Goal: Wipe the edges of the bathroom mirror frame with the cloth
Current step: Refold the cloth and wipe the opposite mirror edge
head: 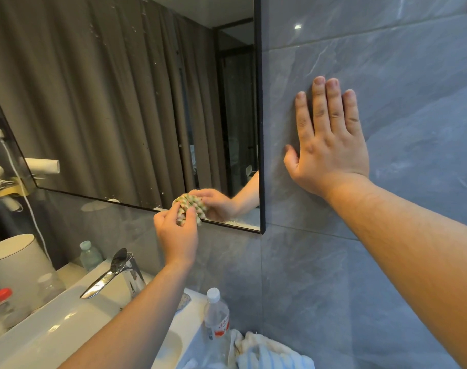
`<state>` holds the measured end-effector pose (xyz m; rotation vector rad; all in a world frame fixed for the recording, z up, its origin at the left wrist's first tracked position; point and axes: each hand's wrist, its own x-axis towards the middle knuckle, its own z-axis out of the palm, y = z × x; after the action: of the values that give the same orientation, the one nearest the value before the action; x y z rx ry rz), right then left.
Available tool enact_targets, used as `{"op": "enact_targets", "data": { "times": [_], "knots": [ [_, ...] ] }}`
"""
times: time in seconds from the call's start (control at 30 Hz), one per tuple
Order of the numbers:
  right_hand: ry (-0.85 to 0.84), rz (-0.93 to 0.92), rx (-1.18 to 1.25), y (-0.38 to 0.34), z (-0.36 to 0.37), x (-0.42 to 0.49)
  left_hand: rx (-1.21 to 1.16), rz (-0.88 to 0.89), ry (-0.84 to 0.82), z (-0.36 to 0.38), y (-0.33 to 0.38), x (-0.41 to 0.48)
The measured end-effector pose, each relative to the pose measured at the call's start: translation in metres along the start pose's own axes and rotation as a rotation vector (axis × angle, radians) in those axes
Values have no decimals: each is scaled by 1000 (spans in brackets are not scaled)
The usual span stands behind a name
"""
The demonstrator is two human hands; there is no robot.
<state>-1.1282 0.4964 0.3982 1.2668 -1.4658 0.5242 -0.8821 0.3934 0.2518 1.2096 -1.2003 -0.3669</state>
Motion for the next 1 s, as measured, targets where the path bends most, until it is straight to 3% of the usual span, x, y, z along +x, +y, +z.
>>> {"op": "enact_targets", "data": {
  "times": [0.33, 0.4, 0.57, 0.63, 0.77, 1.0],
  "knots": [
    [-7, 1, 14, 0, -1, 0, 124, 511, -226, -5, -8, -18],
    [-12, 1, 19, 0, 0, 0, 111, 470, -214, -7, -12, -4],
    [-16, -1, 14, 0, 0, 0, -19, -10, 53, -8, -11, 32],
    [-14, -2, 10, 0, 0, 0, -69, -99, 106, -3, -11, 36],
    [-9, -6, 1, 0, 0, -1, -107, -84, 119, 8, -2, 22],
    [1, -7, -9, 0, 1, 0, -88, 152, -18, 26, 3, -34]
  ]
}}
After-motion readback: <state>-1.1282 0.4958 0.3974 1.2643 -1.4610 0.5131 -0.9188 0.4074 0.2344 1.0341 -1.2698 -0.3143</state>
